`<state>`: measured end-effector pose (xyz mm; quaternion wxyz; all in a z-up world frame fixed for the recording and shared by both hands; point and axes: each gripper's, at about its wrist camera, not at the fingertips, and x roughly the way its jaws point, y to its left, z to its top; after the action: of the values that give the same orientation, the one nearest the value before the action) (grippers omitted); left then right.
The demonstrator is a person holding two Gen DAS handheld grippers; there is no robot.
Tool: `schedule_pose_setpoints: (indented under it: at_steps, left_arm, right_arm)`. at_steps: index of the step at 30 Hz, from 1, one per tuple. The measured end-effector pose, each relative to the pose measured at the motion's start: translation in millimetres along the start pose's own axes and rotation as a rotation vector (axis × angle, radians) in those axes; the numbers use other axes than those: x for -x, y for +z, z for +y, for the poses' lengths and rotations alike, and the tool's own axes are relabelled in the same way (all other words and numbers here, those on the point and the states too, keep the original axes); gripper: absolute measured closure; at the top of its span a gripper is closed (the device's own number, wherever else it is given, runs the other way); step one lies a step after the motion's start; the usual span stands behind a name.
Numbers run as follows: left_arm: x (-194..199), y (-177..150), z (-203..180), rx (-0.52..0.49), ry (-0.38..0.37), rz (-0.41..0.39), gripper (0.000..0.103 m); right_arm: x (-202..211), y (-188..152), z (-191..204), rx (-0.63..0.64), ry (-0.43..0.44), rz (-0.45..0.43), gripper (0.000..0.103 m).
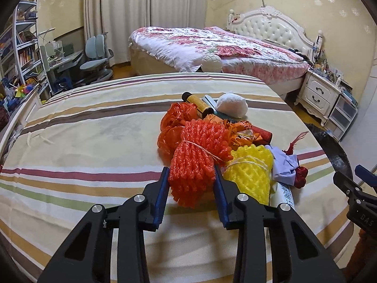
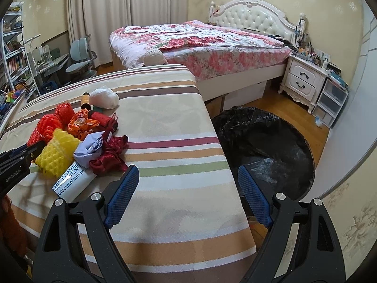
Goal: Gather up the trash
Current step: 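Lower the left tool onto the orange foam mesh net and close it, then grasp the yellow foam mesh net with the right tool while the left tool holds the orange net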
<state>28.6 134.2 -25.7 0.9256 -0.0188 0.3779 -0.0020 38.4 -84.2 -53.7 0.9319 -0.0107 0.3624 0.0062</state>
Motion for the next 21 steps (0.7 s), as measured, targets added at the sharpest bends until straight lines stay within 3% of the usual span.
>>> schedule_pose_setpoints:
  at_steps: [12,21]
  left_arm:
    - [26,-12,40,0.044,0.115,-0.042,0.067]
    - [36,-23,86,0.114,0.193,-0.051,0.067]
  right_arm:
    - [12,2,31,0.058,0.052,-0.012,0.019]
    - [19,15,79,0.15,0.131,-0.023,0.019]
